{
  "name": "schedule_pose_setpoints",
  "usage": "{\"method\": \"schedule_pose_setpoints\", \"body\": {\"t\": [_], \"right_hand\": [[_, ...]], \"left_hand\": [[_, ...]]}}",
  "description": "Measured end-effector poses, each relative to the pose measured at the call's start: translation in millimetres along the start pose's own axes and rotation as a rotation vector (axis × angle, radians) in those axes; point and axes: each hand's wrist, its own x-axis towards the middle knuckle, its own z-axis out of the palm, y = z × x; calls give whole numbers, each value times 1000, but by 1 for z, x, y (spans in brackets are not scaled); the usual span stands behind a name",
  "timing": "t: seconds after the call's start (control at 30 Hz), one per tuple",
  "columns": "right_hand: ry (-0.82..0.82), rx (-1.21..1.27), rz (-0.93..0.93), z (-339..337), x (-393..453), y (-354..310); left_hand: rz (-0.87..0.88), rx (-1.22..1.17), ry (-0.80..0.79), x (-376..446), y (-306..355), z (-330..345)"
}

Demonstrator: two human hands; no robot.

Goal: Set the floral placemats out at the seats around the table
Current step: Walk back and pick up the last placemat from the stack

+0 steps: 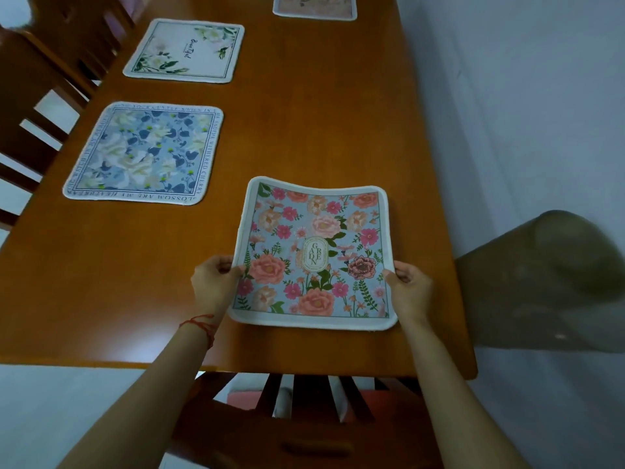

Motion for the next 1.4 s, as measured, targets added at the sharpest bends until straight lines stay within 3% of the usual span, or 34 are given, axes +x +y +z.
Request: {"method": "schedule_pose_setpoints", "body": {"t": [0.53, 1.4], "right_hand": [[79, -94, 64, -1, -8, 25], [48, -265, 16, 0, 12, 40]], "left_hand": [[-26, 30, -114, -11, -17, 13], [45, 139, -82, 6, -23, 11]]}}
